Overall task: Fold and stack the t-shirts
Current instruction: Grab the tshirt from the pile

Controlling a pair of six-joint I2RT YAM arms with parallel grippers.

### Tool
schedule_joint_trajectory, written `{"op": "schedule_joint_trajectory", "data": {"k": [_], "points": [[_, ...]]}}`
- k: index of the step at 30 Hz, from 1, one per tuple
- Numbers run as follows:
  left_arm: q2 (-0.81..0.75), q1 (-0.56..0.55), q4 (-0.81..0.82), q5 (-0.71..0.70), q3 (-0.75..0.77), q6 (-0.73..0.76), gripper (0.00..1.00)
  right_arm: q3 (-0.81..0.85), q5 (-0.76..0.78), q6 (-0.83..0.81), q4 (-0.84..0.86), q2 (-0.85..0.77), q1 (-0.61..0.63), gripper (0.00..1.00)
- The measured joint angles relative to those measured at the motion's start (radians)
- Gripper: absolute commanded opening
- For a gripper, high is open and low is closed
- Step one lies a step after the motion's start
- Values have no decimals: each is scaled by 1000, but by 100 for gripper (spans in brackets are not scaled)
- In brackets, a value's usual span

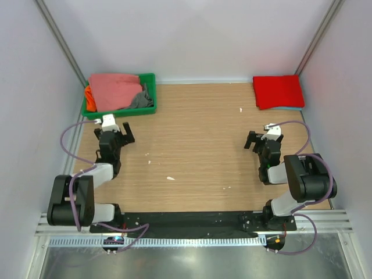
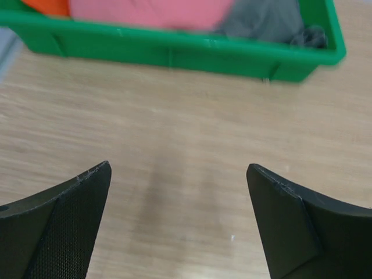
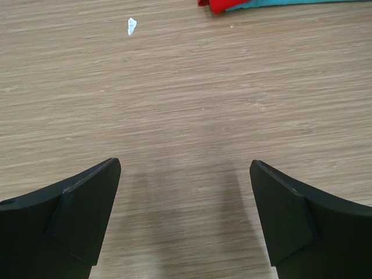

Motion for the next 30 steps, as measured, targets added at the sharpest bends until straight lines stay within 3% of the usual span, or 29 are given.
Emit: {"op": "schedule_joint_trajectory", "data": {"k": [5,10,13,18,23,30], "points": [[-26,9,-321,-181,330,-118,100,0,0,0,0,0,-2,100],[145,45,-513,-240,636,-164,100,0,16,2,-4,-2,-2,100],[262,101,-618,-220,766,-198,100,29,38,5,-109,-49,-2,100],[504,218,-784,-4,1095,-251,100,282,119,112,-511,-155,10,100],[683,276,-874,143,1322,-253,98,387,113,188,-691,-200,37,93],[838,253,-1003,240,1524,-224,76,387,57,212,-846,-206,52,91]]}}
